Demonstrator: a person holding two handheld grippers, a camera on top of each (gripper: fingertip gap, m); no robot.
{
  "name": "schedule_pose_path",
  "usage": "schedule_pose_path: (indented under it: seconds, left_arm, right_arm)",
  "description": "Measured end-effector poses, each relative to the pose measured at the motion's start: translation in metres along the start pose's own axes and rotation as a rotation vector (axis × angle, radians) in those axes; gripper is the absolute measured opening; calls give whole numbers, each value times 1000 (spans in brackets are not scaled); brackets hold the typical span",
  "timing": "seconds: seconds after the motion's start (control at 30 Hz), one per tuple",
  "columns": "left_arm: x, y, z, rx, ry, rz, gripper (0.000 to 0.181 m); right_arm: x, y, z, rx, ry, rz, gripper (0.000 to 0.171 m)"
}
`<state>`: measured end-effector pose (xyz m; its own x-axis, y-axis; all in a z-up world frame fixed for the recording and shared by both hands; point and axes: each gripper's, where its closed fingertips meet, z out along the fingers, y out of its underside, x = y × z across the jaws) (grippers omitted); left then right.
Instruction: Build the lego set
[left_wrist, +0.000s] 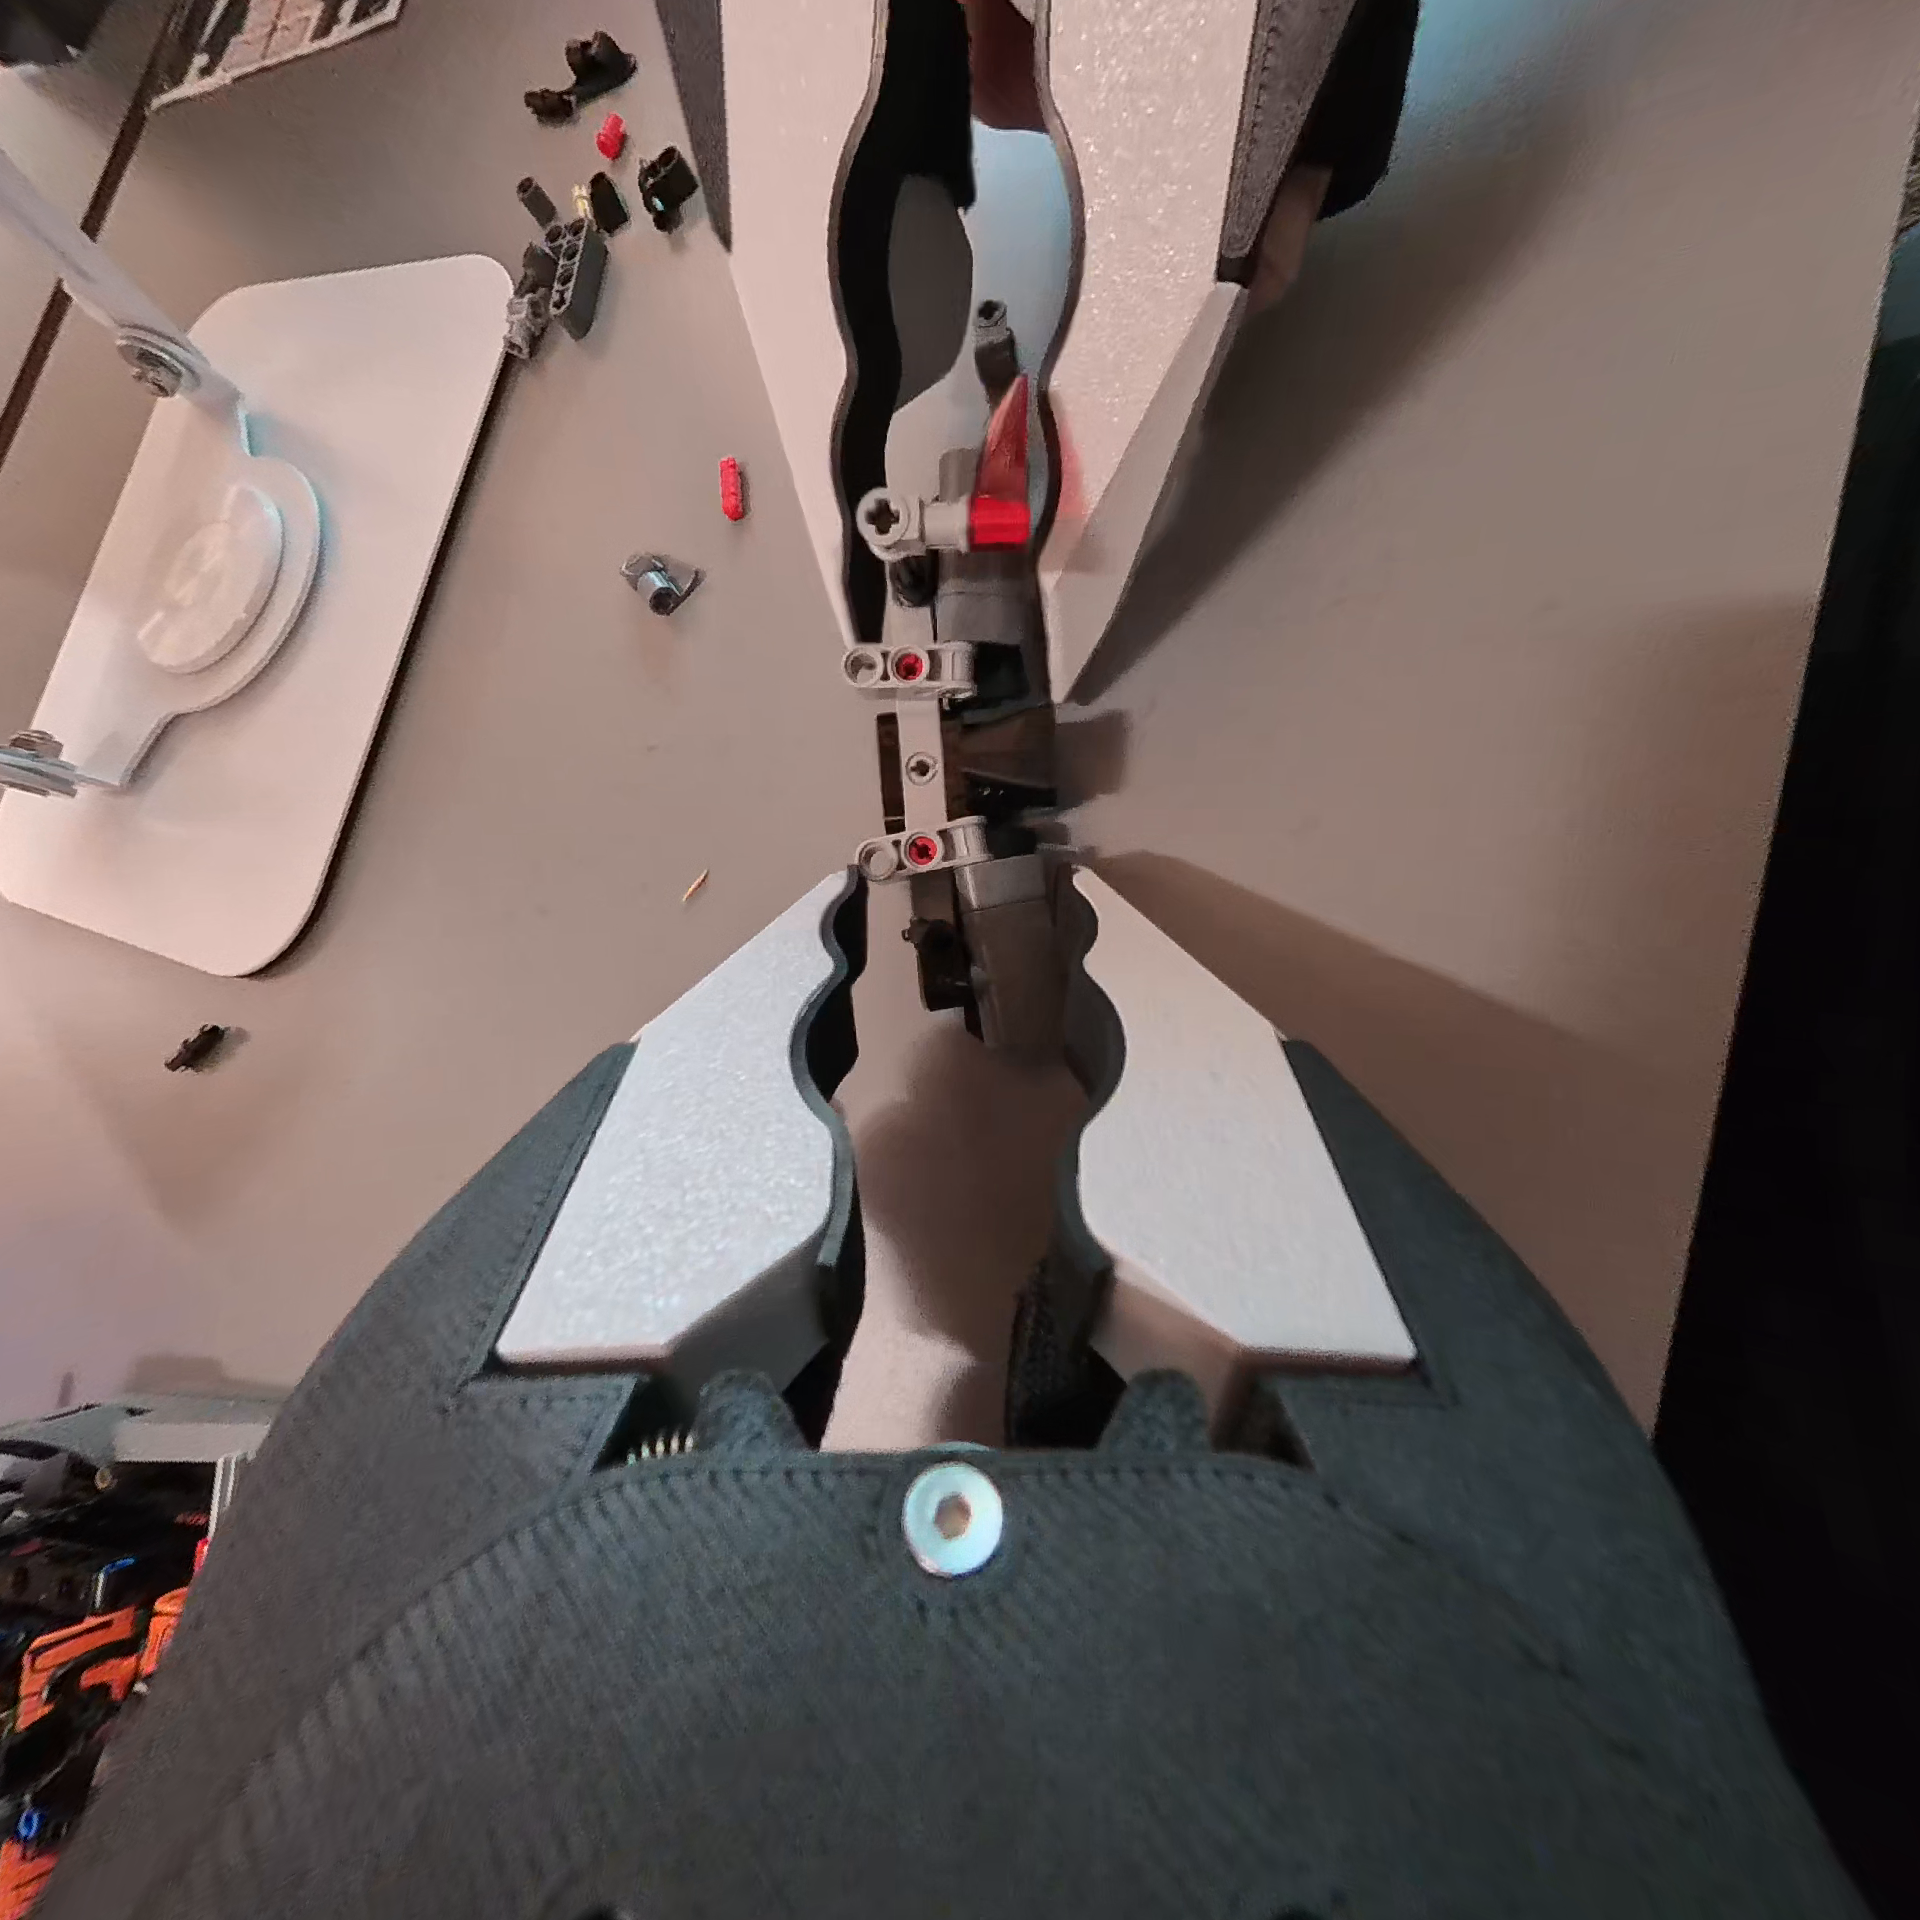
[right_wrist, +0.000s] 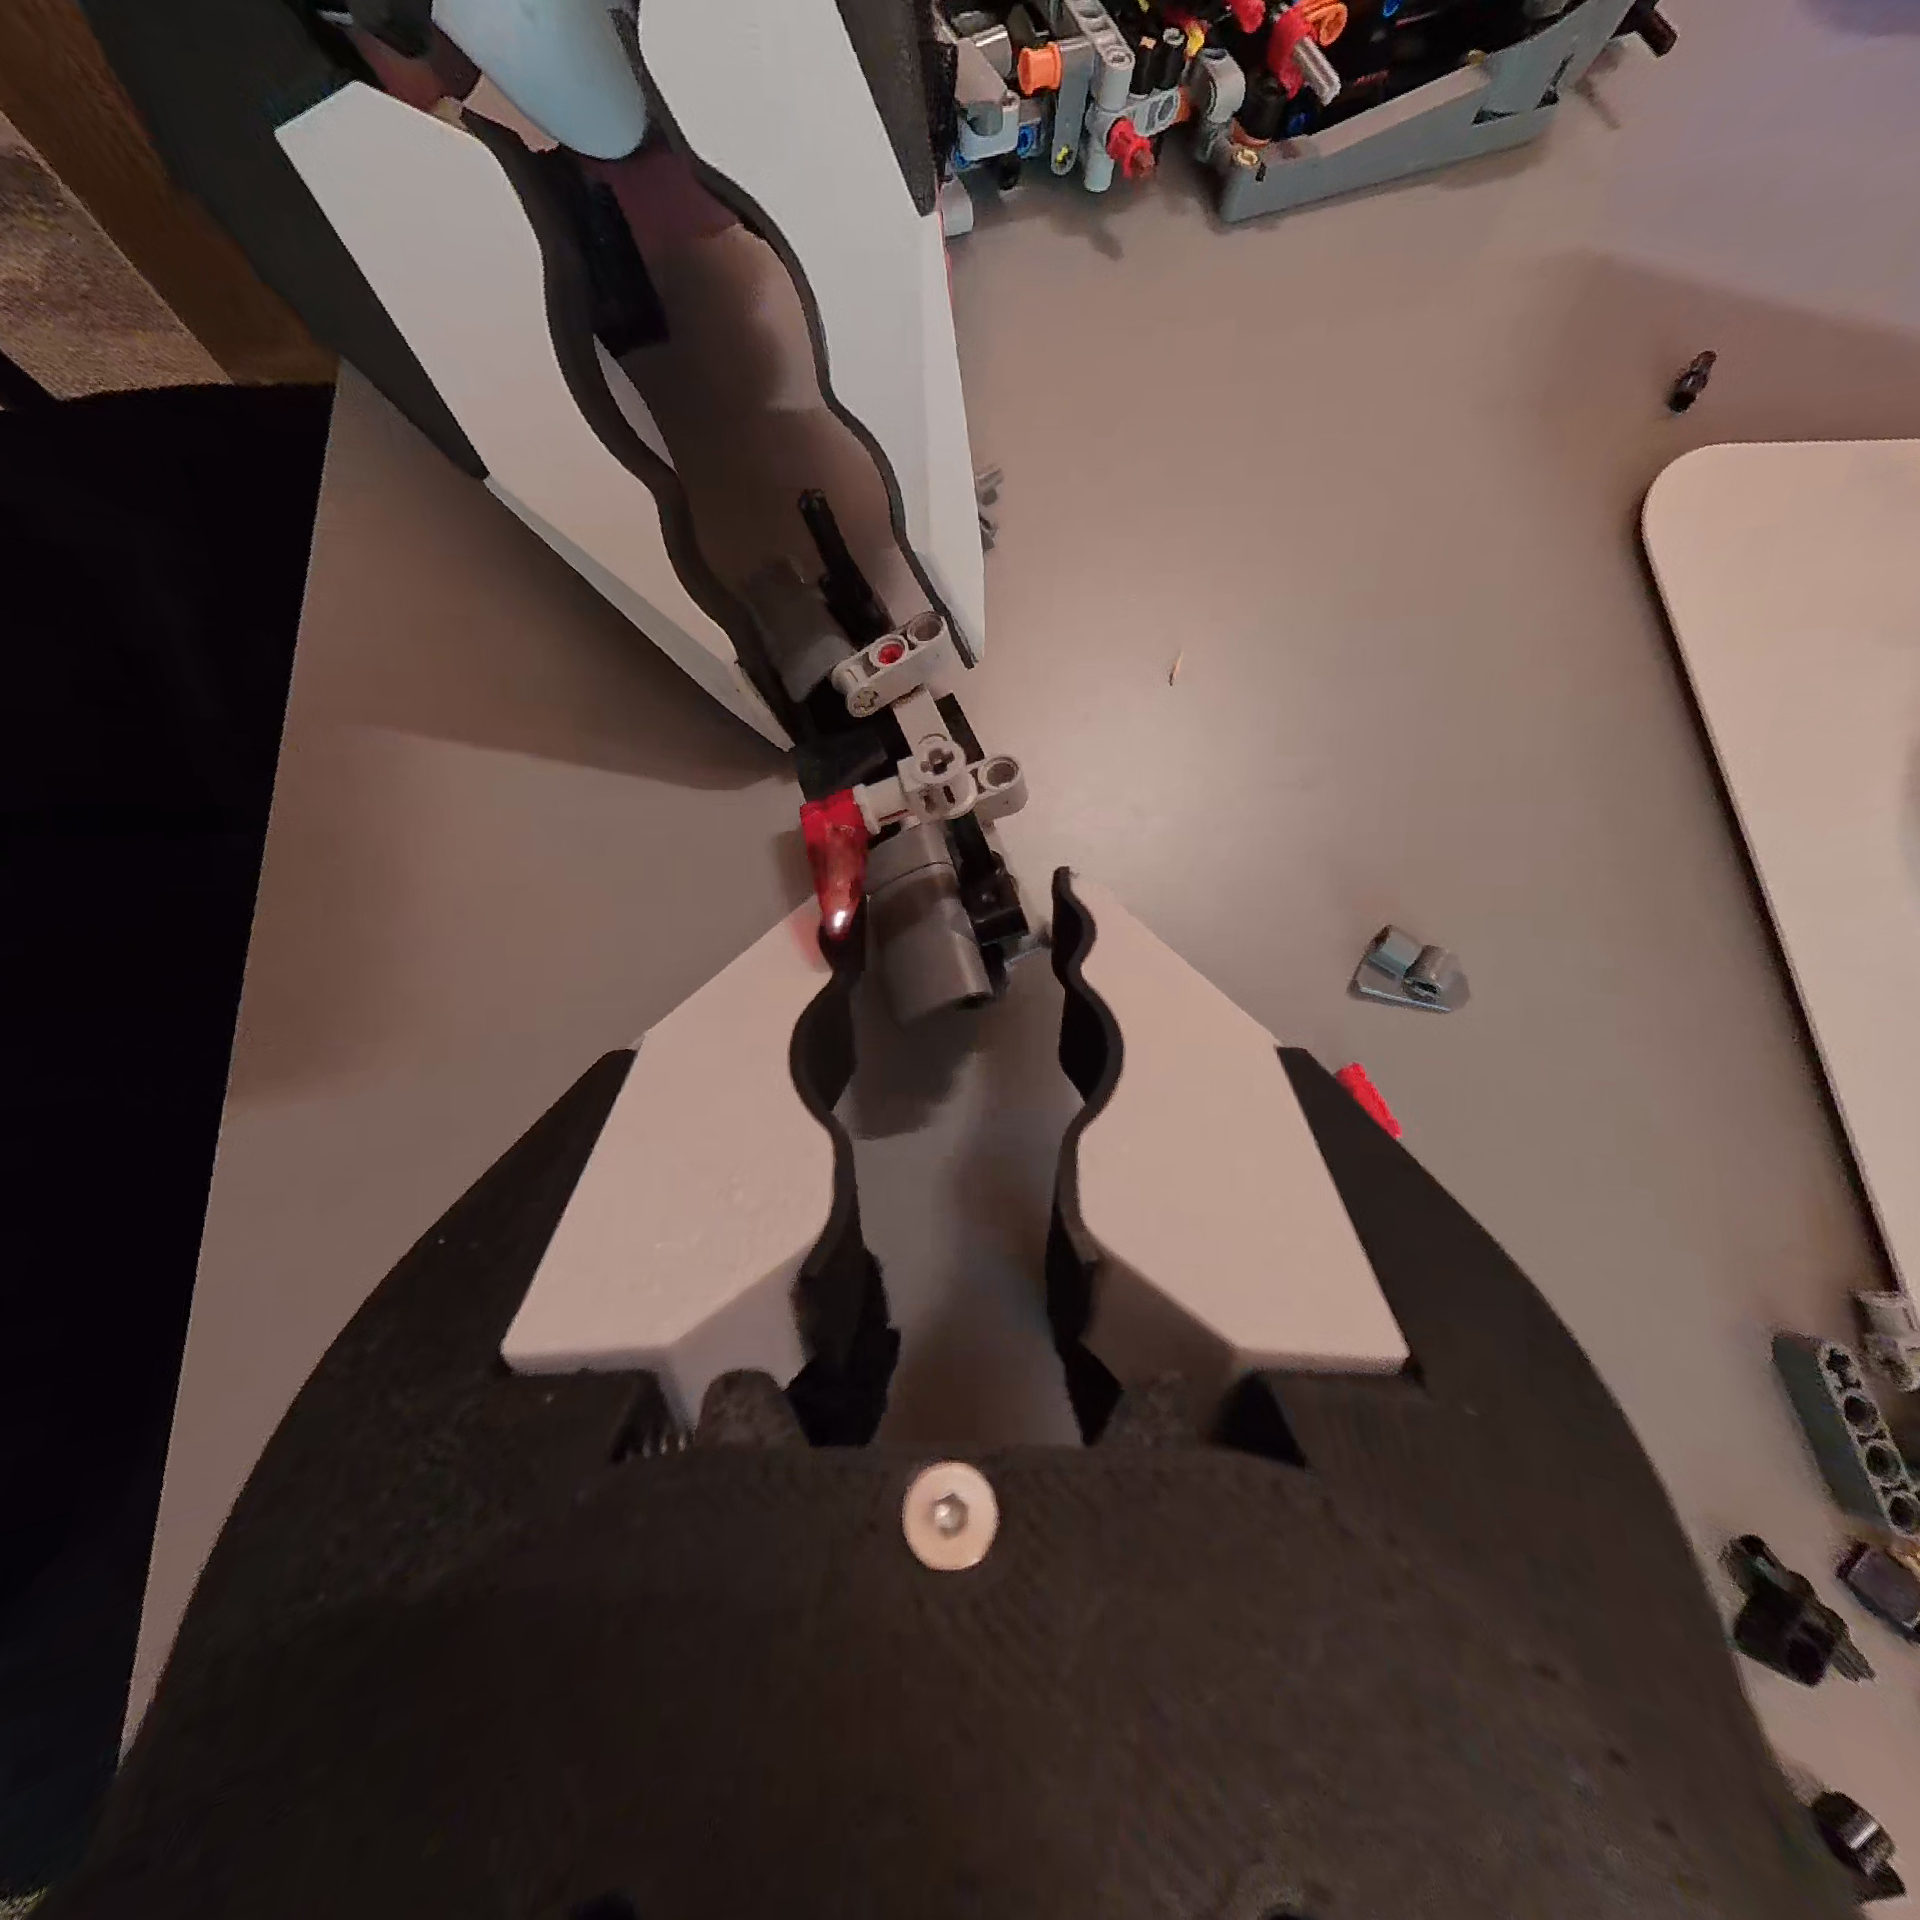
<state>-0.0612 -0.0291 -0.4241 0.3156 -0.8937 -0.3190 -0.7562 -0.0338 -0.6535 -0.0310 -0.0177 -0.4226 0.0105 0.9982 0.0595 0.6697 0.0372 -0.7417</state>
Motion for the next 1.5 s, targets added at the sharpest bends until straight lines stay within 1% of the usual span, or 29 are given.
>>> schedule_pose_path:
  seconds: [0.1,0.27,0.57,0.97,1.13,1.33,1.43,1.5]
  left_arm:
    - [0,1,-2,-3,7,9,34]
    - [2,-3,-9,31,36,24,24]
    - [6,0,-9,38,81,19,24]
    - [19,-9,-17,145,233,-35,24]
    - [24,-19,-27,221,293,-60,24]
    - [22,-22,-30,239,278,-53,25]
    - [22,-23,-32,238,256,-42,27]
    - [23,-23,-33,233,250,-30,31]
  right_arm:
    - [-2,-1,0,4,-17,9,31]
    - [-9,-4,-5,35,-92,40,26]
    - [-17,-5,-5,37,-182,86,25]
    - [-32,-13,-17,111,-423,228,24]
    - [-36,-26,-29,189,-538,300,23]
    - [-35,-31,-32,214,-540,326,23]
    - [-38,-35,-34,234,-488,325,24]
    - [-39,-37,-35,251,-417,315,23]
